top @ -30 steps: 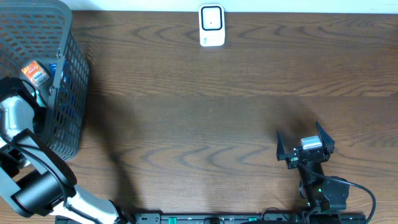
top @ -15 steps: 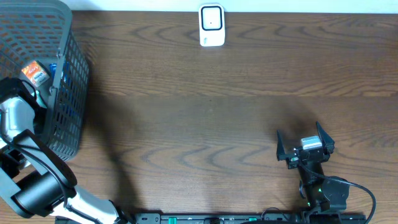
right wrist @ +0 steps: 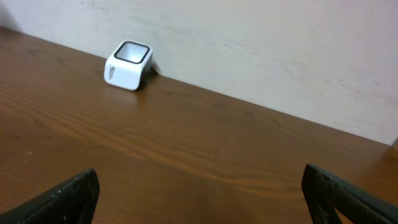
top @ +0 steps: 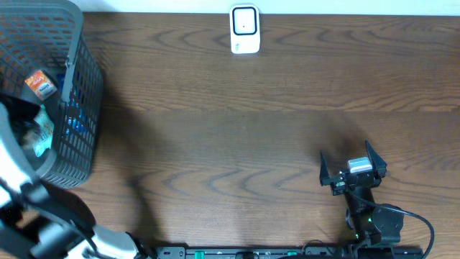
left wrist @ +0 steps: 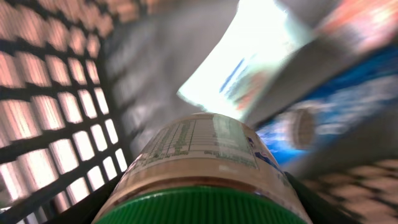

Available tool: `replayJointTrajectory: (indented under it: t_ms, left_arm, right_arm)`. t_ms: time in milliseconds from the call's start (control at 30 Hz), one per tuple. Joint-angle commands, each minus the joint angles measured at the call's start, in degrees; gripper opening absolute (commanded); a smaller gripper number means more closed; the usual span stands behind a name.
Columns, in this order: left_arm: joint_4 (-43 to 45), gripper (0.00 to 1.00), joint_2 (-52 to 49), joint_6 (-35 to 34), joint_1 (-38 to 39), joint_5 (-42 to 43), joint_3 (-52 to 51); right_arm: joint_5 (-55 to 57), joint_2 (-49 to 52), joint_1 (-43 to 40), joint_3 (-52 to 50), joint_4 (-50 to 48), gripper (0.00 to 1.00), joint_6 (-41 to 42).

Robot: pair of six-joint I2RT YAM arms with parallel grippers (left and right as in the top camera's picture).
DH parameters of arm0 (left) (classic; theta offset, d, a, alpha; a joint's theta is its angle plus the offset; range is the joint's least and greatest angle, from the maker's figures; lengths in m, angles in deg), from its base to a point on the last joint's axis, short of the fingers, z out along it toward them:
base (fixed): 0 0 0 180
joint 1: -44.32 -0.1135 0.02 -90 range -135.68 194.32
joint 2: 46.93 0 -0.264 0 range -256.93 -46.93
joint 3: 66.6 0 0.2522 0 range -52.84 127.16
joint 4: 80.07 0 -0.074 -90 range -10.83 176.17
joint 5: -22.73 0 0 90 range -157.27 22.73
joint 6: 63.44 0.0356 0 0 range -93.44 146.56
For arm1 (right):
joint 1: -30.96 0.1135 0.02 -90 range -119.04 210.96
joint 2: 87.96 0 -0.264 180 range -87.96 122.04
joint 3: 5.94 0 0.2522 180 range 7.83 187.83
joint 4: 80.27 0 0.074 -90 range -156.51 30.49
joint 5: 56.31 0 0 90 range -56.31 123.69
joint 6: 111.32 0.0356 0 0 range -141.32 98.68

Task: Scan the item barcode
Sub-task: 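Grasp the green-lidded jar with the left gripper and lift it, then carry the jar under the white scanner and set it down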

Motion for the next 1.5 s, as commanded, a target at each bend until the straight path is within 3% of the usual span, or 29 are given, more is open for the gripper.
replayJointTrajectory:
  t_ms: [0, 267, 500, 700, 900, 1200, 1467]
  left_arm:
    - [-1.14, 0.62, 8.33, 0.96, -0.22, 3.17, 7.08]
    - [1.03, 0.62, 19.17, 0.92, 4.48, 20.15, 8.02]
    - [0.85, 0.62, 17.18, 0.68, 24.81, 21.51, 7.89]
    - [0.28, 0.62, 9.68, -5.16, 41.68, 14.16, 7.72]
    - [2.38, 0.62, -2.05, -7.78, 54.23, 12.31, 7.72]
    - [3.67, 0.62, -19.98, -15.82, 63.47, 11.08, 7.72]
    - [5.81, 0.63, -27.52, -25.18, 67.06, 11.04, 7.72]
  right_arm:
    - [0.07, -0.33, -0.17, -0.07, 0.20, 0.99, -0.09]
    - [0.07, -0.33, -0.17, -0.07, 0.20, 0.99, -0.09]
    - [0.07, -0.33, -0.17, -0.07, 0.20, 0.99, -0.09]
    - [0.07, -0.33, -0.17, -0.07, 0.20, 0.99, -0.09]
    - [0.07, -0.33, -0.17, -0.07, 0.22, 0.99, -0.09]
    - [0.07, -0.33, -0.17, -0.07, 0.22, 0.99, -0.09]
    - [0.07, -0.33, -0.17, -0.07, 0.22, 0.99, -0.09]
